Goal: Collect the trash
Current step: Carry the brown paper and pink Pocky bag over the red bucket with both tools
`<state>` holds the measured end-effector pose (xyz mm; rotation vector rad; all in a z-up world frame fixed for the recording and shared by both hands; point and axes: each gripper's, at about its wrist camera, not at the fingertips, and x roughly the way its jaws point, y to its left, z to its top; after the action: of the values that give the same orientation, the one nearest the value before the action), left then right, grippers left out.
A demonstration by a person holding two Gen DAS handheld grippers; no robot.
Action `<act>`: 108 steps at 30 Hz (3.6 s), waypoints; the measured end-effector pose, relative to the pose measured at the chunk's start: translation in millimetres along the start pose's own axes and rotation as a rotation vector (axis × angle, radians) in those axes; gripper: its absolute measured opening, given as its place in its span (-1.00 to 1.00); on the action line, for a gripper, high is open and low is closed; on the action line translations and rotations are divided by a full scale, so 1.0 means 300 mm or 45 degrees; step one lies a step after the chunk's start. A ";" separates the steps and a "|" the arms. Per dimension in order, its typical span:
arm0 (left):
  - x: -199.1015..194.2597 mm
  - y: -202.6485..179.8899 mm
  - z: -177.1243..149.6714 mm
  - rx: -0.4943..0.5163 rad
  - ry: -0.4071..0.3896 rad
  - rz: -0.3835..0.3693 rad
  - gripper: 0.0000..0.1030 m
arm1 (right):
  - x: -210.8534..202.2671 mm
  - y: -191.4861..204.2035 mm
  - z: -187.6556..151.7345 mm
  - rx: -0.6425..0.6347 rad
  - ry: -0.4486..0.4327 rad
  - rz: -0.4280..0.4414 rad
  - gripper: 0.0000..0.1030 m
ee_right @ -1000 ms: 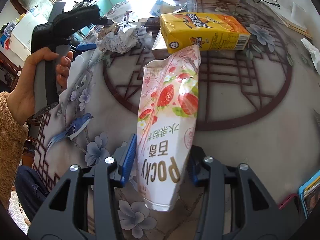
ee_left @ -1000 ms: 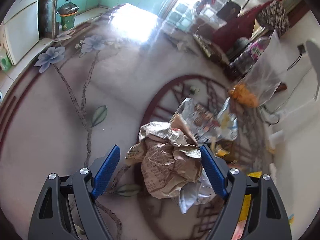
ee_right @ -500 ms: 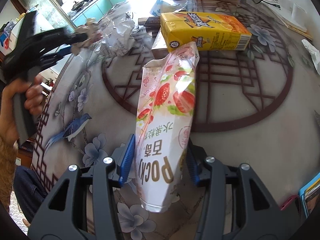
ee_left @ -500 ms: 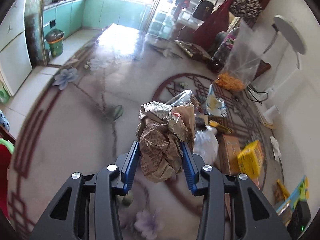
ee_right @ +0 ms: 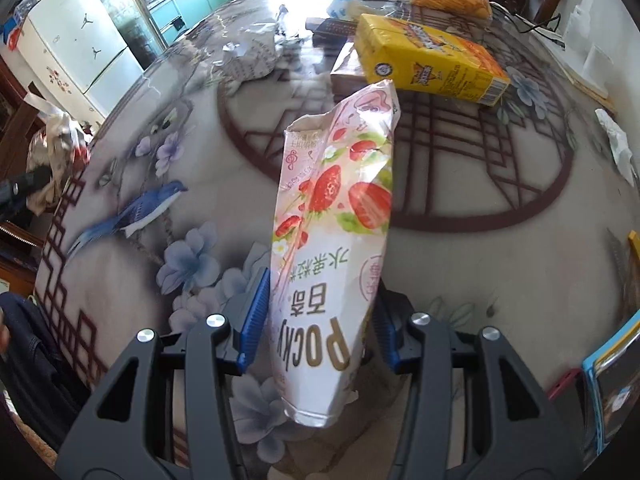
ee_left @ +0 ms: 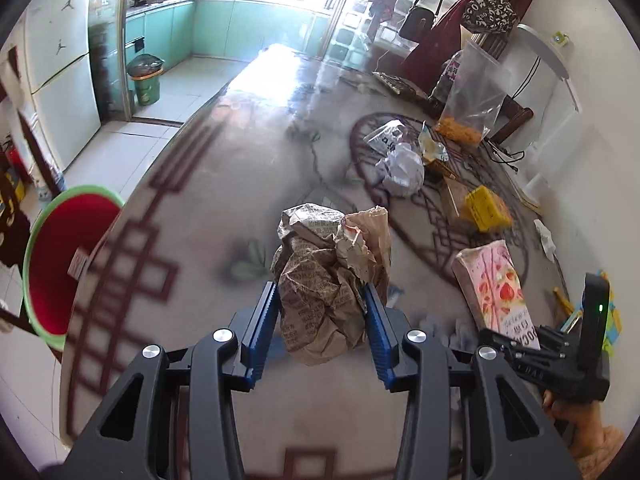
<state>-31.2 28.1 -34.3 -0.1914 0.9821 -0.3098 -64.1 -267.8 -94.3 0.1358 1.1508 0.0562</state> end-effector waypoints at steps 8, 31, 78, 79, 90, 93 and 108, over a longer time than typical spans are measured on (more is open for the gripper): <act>-0.133 -0.091 -0.097 0.209 -0.118 0.083 -0.21 | -0.116 0.031 -0.076 0.175 -0.099 0.166 -0.15; -0.258 -0.114 -0.092 0.299 -0.193 0.135 -0.19 | -0.428 0.253 -0.079 0.040 -0.359 0.221 -0.15; -0.255 0.040 -0.052 0.181 -0.188 0.201 -0.17 | -0.403 0.458 -0.020 -0.123 -0.322 0.292 -0.15; -0.257 0.045 -0.052 0.175 -0.189 0.203 -0.17 | -0.401 0.464 -0.018 -0.127 -0.320 0.293 -0.15; -0.284 0.125 -0.039 0.110 -0.210 0.229 -0.17 | -0.381 0.547 -0.001 -0.189 -0.298 0.313 -0.15; -0.287 0.145 -0.041 0.095 -0.209 0.225 -0.16 | -0.377 0.566 0.004 -0.207 -0.291 0.311 -0.15; -0.319 0.251 -0.021 0.047 -0.222 0.245 -0.14 | -0.349 0.670 0.033 -0.281 -0.269 0.329 -0.15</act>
<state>-73.1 131.5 15.1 -0.0878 0.8143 -0.1324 -92.6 -81.4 32.1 0.0913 0.9040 0.3883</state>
